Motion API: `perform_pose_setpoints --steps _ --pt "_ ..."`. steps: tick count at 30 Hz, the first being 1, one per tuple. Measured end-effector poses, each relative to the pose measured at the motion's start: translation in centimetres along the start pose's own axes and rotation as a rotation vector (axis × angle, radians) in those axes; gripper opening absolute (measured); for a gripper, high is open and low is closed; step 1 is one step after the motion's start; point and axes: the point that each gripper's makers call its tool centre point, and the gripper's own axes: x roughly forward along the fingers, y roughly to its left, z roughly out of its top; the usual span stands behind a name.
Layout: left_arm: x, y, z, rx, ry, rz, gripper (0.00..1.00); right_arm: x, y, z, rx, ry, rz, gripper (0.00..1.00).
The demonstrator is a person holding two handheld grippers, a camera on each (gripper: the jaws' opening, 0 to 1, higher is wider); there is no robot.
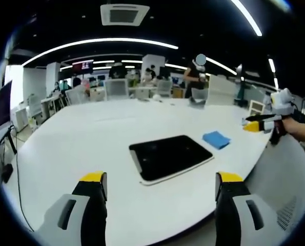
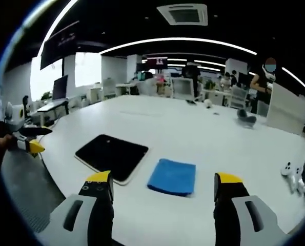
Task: Wipe the mirror surface with the cleaning cloth until all visible marks leave the cleaned area.
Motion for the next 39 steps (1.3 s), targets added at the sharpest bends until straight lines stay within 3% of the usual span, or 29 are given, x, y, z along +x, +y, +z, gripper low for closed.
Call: perform_pose_setpoints --steps 9,20,25,30,37,39 --pt "0.0 0.2 0.2 -0.006 -0.013 0.012 0.98 0.6 -0.5 1.8 0.004 -0.022 0.003 0.77" --pt "0.0 0.2 0.1 -0.012 -0.004 0.009 0.99 1.5 -0.2 3.7 0.010 -0.060 0.019 0.75" --pt "0.0 0.2 0.2 -0.018 -0.007 0.008 0.99 1.9 -1.0 4.3 0.015 -0.056 0.015 0.69" --pt "0.0 0.3 0.3 -0.025 -0.014 0.010 0.99 2.1 -1.5 5.0 0.026 -0.076 -0.003 0.70" --pt "-0.1 0.4 0.5 -0.032 -0.029 0.014 0.99 2.9 -2.1 5.1 0.071 -0.087 0.002 0.65" --pt "0.0 0.0 0.3 -0.024 -0.013 -0.008 0.99 3.5 -2.0 4.6 0.090 -0.061 0.027 0.64"
